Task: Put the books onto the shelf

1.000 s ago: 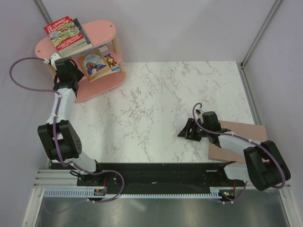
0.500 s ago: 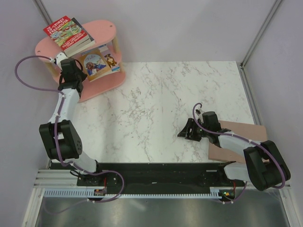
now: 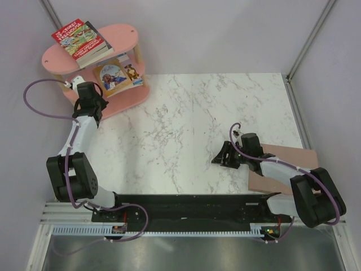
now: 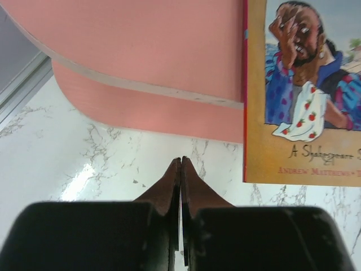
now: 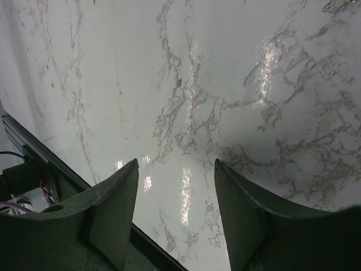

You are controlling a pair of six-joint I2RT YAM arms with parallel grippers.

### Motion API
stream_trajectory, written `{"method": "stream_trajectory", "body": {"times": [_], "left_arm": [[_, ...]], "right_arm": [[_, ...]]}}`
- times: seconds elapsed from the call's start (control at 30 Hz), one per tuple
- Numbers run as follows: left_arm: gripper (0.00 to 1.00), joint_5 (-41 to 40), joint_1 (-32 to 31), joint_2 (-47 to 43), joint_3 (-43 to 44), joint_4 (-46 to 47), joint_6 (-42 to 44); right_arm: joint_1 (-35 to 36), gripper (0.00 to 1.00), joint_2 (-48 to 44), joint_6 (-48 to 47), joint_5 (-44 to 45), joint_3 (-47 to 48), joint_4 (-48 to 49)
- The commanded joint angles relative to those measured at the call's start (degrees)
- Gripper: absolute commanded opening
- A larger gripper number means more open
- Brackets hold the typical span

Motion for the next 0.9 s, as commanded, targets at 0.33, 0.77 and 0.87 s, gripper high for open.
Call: {"method": "stream_trajectory", "body": {"times": [0.33, 0.77, 0.87], "left_arm": [[0.02, 2.8, 0.1, -5.7, -5.3, 1.6, -5.7], [0.02, 23.4, -0.1, -18.2, -23.2, 9.5, -15.6], [0.06, 27.0, 0.1, -20.0, -27.2, 13.8, -19.3]], "right_arm": [[0.1, 0.65, 1.8, -1.2, 2.0, -1.6, -1.8], [0.1, 0.68, 2.2, -5.7, 4.4, 7.6, -7.5], [0.2, 0.74, 4.0, -9.2, 8.0, 16.5, -12.4]]}}
